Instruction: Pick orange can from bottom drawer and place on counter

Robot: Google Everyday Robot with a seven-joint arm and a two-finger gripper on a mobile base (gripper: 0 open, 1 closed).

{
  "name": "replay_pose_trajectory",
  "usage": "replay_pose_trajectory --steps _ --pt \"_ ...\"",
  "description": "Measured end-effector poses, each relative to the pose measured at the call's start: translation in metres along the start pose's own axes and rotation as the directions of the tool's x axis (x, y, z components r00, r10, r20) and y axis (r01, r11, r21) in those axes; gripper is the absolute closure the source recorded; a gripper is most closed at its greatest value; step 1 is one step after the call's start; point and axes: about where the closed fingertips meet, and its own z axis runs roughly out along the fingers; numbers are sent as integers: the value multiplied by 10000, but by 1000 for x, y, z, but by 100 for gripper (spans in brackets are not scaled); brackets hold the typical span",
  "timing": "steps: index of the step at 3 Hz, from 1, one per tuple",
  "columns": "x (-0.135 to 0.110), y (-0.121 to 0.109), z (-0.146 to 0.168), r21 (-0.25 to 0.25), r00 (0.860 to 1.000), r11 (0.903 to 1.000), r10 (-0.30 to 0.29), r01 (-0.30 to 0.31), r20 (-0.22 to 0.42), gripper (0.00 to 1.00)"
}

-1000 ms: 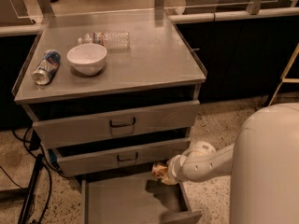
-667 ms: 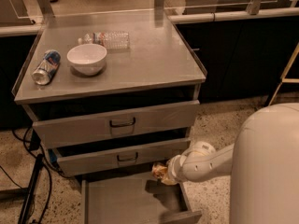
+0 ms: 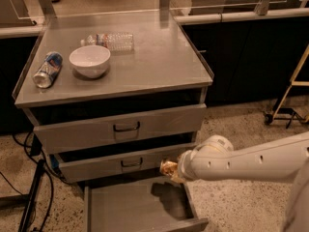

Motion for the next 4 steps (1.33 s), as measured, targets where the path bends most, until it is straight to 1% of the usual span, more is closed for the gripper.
replay_pose_trajectory --steps 1,2,3,4 --pt "-2 -3 -6 61 10000 10000 -39 39 -14 100" --pt "-5 -3 -1 87 9997 9999 -54 52 225 100" --pt "1 -22 -34 984 9964 9949 156 -238 834 100" --pt "1 -52 -102 2432 9830 9676 232 -679 1824 100"
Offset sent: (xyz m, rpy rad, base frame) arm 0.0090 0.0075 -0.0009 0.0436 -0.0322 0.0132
